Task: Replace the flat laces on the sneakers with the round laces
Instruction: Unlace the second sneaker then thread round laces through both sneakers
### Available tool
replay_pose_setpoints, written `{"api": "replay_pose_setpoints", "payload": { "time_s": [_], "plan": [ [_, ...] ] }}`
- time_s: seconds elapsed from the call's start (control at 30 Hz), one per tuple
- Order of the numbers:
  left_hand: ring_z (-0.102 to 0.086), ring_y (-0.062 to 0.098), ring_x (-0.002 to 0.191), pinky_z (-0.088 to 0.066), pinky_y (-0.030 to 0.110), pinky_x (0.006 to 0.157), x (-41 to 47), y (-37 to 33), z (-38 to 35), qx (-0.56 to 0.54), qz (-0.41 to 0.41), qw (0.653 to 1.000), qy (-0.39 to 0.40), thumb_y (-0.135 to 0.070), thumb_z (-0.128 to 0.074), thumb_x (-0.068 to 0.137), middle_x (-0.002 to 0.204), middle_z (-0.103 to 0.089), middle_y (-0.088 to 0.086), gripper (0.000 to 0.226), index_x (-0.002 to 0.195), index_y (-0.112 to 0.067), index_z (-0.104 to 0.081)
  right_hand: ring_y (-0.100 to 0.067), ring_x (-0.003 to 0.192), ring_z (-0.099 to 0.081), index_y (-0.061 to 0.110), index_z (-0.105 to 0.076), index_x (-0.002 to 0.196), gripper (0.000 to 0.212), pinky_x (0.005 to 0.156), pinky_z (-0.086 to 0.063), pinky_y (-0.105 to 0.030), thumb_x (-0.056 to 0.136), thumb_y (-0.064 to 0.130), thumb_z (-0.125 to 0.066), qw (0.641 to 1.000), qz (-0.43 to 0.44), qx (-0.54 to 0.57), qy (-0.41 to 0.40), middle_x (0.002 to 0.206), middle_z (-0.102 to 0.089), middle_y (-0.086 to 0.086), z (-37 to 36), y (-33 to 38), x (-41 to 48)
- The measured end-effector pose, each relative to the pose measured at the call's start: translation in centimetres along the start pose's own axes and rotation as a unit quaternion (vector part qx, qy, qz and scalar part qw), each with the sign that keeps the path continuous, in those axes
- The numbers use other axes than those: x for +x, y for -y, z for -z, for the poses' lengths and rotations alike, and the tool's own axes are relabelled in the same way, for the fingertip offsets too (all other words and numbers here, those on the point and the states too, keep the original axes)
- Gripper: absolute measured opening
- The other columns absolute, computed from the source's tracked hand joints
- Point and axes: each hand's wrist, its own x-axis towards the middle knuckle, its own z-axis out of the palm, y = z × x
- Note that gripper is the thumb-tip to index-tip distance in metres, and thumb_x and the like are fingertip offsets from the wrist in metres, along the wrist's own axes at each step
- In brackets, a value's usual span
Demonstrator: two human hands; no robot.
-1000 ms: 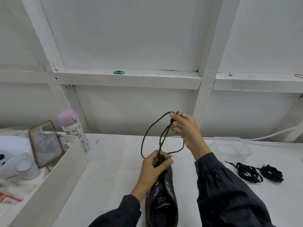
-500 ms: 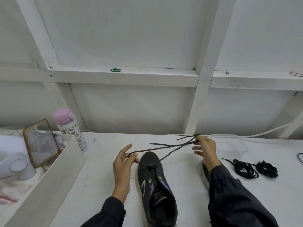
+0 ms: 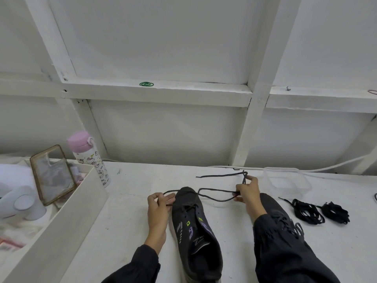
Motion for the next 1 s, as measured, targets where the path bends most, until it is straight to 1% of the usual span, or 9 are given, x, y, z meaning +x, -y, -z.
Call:
{"api": "replay_pose_setpoints", "payload": {
  "time_s": [0.13,0.2,0.3,0.47,0.6,0.7,0.87,0.93,1.0],
  "plan": [
    [-0.069,0.018,0.093,-0.052,0.030,0.083,0.3,-0.7,-0.5,-0.048,0.036,0.997,0.044,-0.020,-0.034,0.107,0.100,-0.071,0.007,0.011,0.109,-0.011,-0.039,-0.024,0.061,-0.058,0.009,-0.039,0.133,0.053,0.040,-0.051,-0.028,0.085,-0.012,-0.048,0.996,-0.005,-0.074,0.052,0.084,-0.055,-0.014,-0.4,-0.7,-0.6],
    [-0.068,0.023,0.096,-0.052,0.040,0.087,0.9,-1.2,-0.2,-0.132,0.079,0.986,0.064,-0.007,-0.038,0.105,0.101,-0.070,0.009,0.006,0.106,-0.012,-0.042,-0.024,0.061,-0.057,0.006,-0.044,0.127,0.044,0.039,-0.051,-0.028,0.086,-0.011,-0.046,0.996,0.002,-0.081,0.048,0.085,-0.053,-0.012,-0.2,-1.1,-0.6],
    [-0.064,0.021,0.102,-0.048,0.056,0.092,2.4,-1.5,1.0,-0.264,0.112,0.956,0.064,0.011,-0.045,0.094,0.097,-0.064,0.004,0.027,0.096,-0.015,-0.050,-0.026,0.074,-0.058,0.007,-0.048,0.119,0.036,0.046,-0.051,-0.032,0.088,-0.011,-0.041,0.996,0.022,-0.086,0.032,0.100,-0.051,-0.014,0.2,-1.7,-0.3],
    [-0.062,0.022,0.105,-0.051,0.043,0.094,3.1,-0.8,2.2,-0.315,0.053,0.948,-0.012,0.012,-0.051,0.091,0.090,-0.057,0.004,0.025,0.094,-0.013,-0.056,-0.031,0.097,-0.050,0.006,-0.047,0.112,0.032,0.068,-0.055,-0.043,0.086,-0.012,-0.040,0.989,0.086,-0.117,-0.012,0.123,-0.043,-0.015,0.1,-1.9,-0.3],
    [-0.058,0.025,0.101,-0.052,0.037,0.088,3.4,0.2,2.7,-0.089,0.036,0.993,-0.067,0.016,-0.055,0.087,0.109,-0.052,0.008,0.030,0.100,-0.010,-0.058,-0.033,0.091,-0.053,0.007,-0.033,0.138,0.060,0.077,-0.053,-0.048,0.082,-0.011,-0.045,0.976,0.127,-0.170,-0.042,0.130,-0.039,-0.018,0.2,-1.8,0.0],
    [-0.051,0.028,0.116,-0.048,0.031,0.082,3.1,0.7,2.8,0.129,-0.048,0.985,-0.108,0.018,-0.054,0.080,0.137,-0.041,0.012,0.040,0.103,-0.014,-0.062,-0.038,0.110,-0.047,0.014,-0.020,0.151,0.081,0.078,-0.043,-0.037,0.080,-0.010,-0.050,0.956,0.151,-0.247,-0.047,0.144,-0.028,-0.018,0.3,-1.5,-0.3],
    [-0.025,0.031,0.140,-0.034,0.047,0.102,3.2,-0.2,1.1,0.382,-0.146,0.904,-0.127,0.001,-0.069,0.077,0.153,-0.030,0.008,0.038,0.108,-0.021,-0.065,-0.036,0.144,-0.012,0.019,-0.043,0.139,0.060,0.108,-0.029,-0.052,0.083,0.007,-0.059,0.872,0.199,-0.443,-0.059,0.158,-0.013,-0.016,-1.4,-0.5,-0.2],
    [-0.036,0.027,0.135,-0.033,0.045,0.105,3.9,-1.0,-0.4,0.394,-0.189,0.897,-0.070,-0.004,-0.067,0.080,0.145,-0.044,0.004,0.029,0.101,-0.024,-0.068,-0.033,0.145,-0.014,0.021,-0.050,0.133,0.051,0.112,-0.017,-0.056,0.084,0.010,-0.059,0.846,0.229,-0.478,-0.047,0.156,-0.021,-0.012,-2.7,0.3,0.3],
    [-0.049,0.020,0.125,-0.037,0.041,0.104,4.9,-1.8,-2.3,0.404,-0.233,0.884,0.030,-0.009,-0.062,0.085,0.130,-0.058,-0.003,0.022,0.094,-0.028,-0.069,-0.030,0.139,-0.029,0.019,-0.055,0.129,0.043,0.110,-0.025,-0.051,0.088,0.008,-0.054,0.833,0.270,-0.483,0.006,0.150,-0.035,-0.008,-4.3,1.0,0.8]
  ]
}}
